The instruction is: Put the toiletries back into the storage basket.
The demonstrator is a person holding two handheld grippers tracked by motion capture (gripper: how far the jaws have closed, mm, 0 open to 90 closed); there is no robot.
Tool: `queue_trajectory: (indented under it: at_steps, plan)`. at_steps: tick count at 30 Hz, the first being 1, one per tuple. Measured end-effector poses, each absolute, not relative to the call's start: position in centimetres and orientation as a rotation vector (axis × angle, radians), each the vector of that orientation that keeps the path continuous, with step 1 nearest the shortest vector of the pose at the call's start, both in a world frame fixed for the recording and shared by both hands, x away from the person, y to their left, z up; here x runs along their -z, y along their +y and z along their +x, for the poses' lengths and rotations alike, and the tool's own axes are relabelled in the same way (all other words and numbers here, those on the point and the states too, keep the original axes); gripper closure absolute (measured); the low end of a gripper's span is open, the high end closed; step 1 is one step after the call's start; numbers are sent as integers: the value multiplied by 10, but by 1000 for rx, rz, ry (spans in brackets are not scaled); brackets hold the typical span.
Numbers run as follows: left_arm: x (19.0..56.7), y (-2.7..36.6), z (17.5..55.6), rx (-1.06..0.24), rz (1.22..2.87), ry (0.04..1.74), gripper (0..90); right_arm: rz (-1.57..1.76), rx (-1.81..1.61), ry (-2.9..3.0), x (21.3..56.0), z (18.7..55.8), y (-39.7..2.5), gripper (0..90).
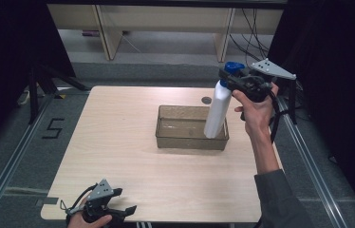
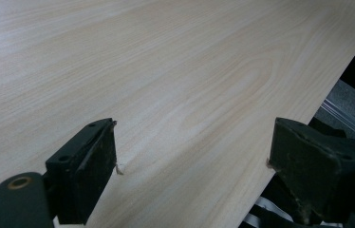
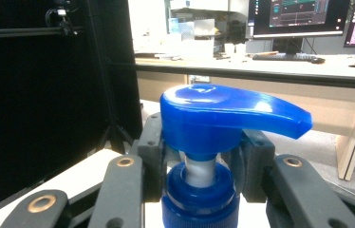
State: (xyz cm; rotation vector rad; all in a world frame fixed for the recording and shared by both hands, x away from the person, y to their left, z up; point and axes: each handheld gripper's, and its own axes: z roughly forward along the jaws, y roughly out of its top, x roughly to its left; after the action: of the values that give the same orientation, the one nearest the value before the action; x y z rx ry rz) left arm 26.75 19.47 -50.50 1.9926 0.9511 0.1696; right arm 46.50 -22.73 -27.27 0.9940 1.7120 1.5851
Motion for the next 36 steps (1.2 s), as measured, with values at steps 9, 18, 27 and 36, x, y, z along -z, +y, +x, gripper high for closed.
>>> queue_trajectory:
  at_steps: [9, 18, 27, 36]
  plan:
    - [505, 194, 267, -171, 1986, 952, 152, 1021, -1584, 1706, 285, 473, -231, 618]
    - [505, 194, 267, -167, 1987, 949, 152, 1039, -1564, 1713, 295, 476, -230, 618]
    - [505, 194, 267, -167, 1987, 950, 152, 1050, -1534, 1718, 306, 482, -233, 618]
    - [505, 194, 267, -169, 1988, 949, 152, 1062, -1529, 1728, 315, 482, -234, 618]
